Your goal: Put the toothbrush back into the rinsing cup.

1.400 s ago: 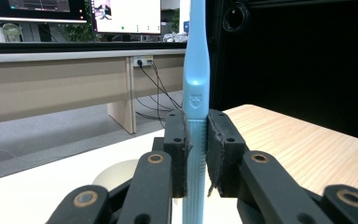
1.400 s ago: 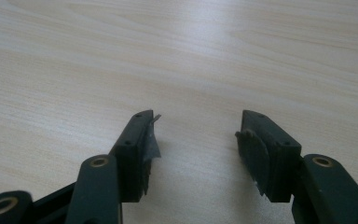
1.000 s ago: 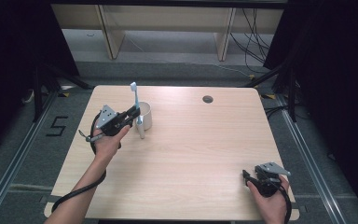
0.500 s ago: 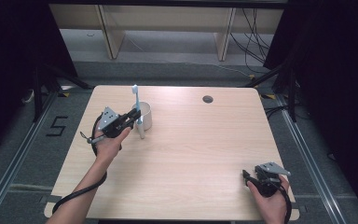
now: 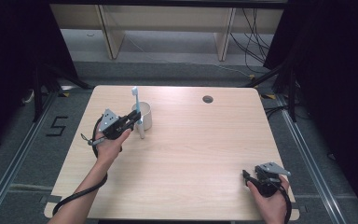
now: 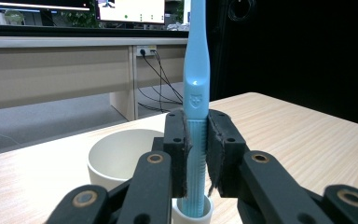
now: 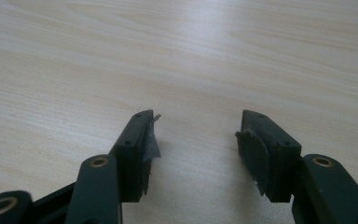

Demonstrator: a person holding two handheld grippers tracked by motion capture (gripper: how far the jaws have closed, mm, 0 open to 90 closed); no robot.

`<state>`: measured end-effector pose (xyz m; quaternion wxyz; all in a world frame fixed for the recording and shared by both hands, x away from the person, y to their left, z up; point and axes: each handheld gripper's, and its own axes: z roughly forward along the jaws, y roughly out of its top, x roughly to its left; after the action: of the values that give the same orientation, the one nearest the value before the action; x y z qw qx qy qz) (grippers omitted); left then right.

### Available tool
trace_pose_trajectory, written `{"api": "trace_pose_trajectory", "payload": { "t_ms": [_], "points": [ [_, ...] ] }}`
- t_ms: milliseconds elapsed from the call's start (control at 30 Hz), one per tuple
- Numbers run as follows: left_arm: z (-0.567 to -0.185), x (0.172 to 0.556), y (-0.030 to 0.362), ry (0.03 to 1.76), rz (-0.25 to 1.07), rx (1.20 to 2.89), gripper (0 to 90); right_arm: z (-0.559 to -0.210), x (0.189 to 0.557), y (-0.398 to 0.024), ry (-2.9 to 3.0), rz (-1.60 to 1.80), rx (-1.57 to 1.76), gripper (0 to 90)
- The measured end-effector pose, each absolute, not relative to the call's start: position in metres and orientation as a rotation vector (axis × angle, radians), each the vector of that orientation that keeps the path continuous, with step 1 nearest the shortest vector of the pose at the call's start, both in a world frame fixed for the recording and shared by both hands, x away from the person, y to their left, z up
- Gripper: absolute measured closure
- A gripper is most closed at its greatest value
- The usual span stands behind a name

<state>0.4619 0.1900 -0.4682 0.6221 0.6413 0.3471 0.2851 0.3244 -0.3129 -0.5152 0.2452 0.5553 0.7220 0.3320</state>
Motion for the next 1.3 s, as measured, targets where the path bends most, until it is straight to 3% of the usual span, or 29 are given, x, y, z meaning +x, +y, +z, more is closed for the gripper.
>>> {"api": "trace_pose_trajectory", "payload": {
  "t_ms": [500,833,1300],
  "points": [
    [-0.477,0.460,0.191,0.809,0.651,1.487,77.0,-0.515,0.324,-0.313,1.971,0.907,1.515,46.4],
    [-0.477,0.457,0.192,0.813,0.661,1.491,57.3,-0.515,0.325,-0.313,1.971,0.906,1.515,46.4],
    [-0.472,0.439,0.201,0.812,0.674,1.553,36.1,-0.515,0.325,-0.313,1.971,0.907,1.515,46.4]
  ]
}}
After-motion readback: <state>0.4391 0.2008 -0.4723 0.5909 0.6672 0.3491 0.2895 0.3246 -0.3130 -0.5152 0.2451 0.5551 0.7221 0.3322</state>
